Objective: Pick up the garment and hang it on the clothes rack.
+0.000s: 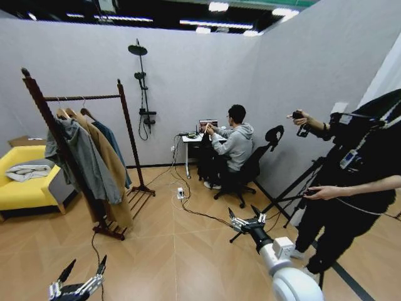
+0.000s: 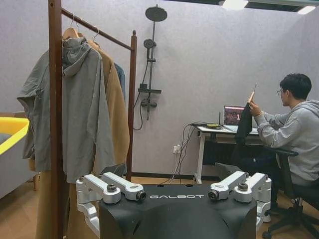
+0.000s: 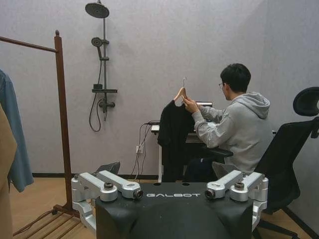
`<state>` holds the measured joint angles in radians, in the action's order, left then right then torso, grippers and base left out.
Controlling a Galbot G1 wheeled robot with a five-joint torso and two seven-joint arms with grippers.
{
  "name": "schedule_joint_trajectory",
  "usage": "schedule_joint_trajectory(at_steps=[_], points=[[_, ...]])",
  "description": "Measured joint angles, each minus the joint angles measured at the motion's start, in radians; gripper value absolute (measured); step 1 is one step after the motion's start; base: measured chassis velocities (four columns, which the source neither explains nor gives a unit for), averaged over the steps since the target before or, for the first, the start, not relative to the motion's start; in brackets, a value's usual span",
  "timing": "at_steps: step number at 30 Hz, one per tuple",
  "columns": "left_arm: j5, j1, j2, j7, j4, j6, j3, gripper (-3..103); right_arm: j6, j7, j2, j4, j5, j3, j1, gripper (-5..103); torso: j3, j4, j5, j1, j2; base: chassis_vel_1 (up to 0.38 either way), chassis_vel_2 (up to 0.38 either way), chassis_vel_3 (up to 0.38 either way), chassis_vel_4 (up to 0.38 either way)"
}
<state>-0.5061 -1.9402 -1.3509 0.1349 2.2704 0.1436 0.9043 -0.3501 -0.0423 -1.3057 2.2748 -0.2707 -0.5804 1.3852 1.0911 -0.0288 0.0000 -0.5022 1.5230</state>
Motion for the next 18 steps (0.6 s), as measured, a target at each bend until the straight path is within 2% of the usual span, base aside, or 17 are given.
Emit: schedule_joint_trajectory(at_steps=[8,18], points=[[0.0,0.0,0.0,0.0,0.0,0.0,0.0,100,0.003,0.005,0.001,-0.003,-0.001,0.001,-0.001,100,0.0,0.0001,-0.0001,0.0,0.0,-0.018,0.021,0.027,-0.025],[0.0,0.0,0.0,0.0,0.0,0.0,0.0,100,0.005,0.006,0.004,0.003,-0.005,0.0,-0.002,100,0.0,0.0001,0.0001,0.0,0.0,-0.165,0.153,0.145,-0.154]])
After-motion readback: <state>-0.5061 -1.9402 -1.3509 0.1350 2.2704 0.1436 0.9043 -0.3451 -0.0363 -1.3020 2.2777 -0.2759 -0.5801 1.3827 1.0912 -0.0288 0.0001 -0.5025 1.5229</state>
